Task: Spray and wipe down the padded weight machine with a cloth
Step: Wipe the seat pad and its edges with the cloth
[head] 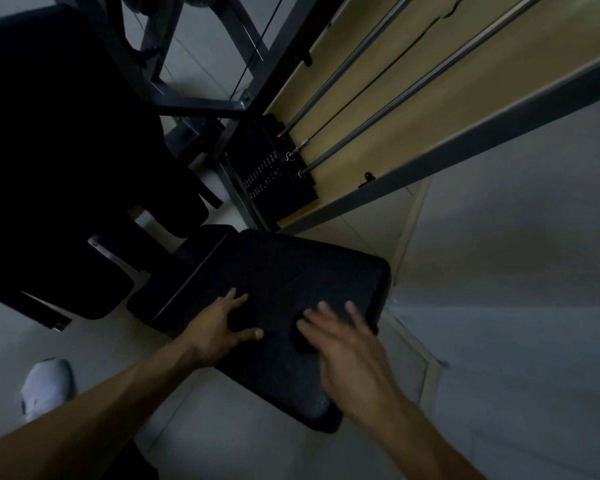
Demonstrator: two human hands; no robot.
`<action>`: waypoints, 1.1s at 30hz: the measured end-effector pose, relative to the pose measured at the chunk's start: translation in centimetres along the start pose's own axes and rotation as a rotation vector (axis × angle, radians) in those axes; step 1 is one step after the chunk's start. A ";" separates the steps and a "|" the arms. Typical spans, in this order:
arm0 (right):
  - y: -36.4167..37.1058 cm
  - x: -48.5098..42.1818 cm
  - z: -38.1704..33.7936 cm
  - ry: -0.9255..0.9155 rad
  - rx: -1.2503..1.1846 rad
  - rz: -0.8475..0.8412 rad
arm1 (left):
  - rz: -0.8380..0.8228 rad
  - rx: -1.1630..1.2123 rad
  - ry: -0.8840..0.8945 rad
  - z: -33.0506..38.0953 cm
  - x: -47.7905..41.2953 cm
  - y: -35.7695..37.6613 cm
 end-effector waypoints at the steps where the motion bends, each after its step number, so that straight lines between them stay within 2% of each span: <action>1: -0.4 -1.1 2.0 0.080 0.041 0.041 | 0.004 0.006 0.006 -0.1 0.1 0.1; 4: -1.3 -4.9 6.2 0.327 0.117 0.109 | 0.017 0.016 0.027 -0.1 0.3 0.4; 6: -0.2 -6.7 4.8 0.379 0.143 0.087 | 0.029 0.027 0.029 -0.3 0.5 0.2; 8: 1.9 -7.0 0.4 0.308 0.122 0.025 | 0.054 0.023 0.020 -1.0 0.6 -0.2; 11: 5.2 -4.9 -5.7 0.007 -0.022 -0.073 | 0.106 -0.022 0.022 -3.0 0.7 -0.6; 13: 5.3 -3.8 -6.3 -0.165 -0.072 -0.117 | 0.107 -0.040 0.018 -4.0 1.1 -0.4; 15: 3.6 -4.5 -3.5 -0.135 -0.063 -0.118 | 0.104 -0.017 0.015 -4.5 1.5 -0.2; 19: 1.5 -8.3 2.9 0.227 0.122 -0.072 | 0.120 0.019 0.020 -5.0 2.2 0.1; 20: 1.7 -9.1 2.8 0.262 0.147 -0.042 | 0.128 0.026 0.026 -5.2 2.3 0.1; 23: 5.0 -9.6 -1.7 0.195 0.090 -0.097 | 0.150 0.040 0.035 -5.7 3.0 0.2; 26: 8.1 -7.3 -7.2 -0.112 -0.068 -0.269 | 0.170 0.041 0.014 -6.3 3.6 0.1; 28: 7.8 -5.7 -7.8 -0.266 -0.115 -0.332 | 0.160 0.028 -0.001 -6.8 3.9 0.0; 30: 6.2 -5.9 -5.3 -0.248 -0.072 -0.285 | 0.136 0.017 0.001 -7.1 4.2 -0.1; 33: 3.8 -8.4 -0.8 0.013 0.065 -0.173 | 0.142 0.030 0.001 -7.6 4.5 -0.1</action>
Point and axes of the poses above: each hand's wrist, its own x-axis away from the middle knuckle, its own y-axis out of the palm, z = x × y, the point moved 4 cm from there along -x, towards the middle knuckle, and after that the axes turned 3 degrees about -x, right-handed, at the moved point
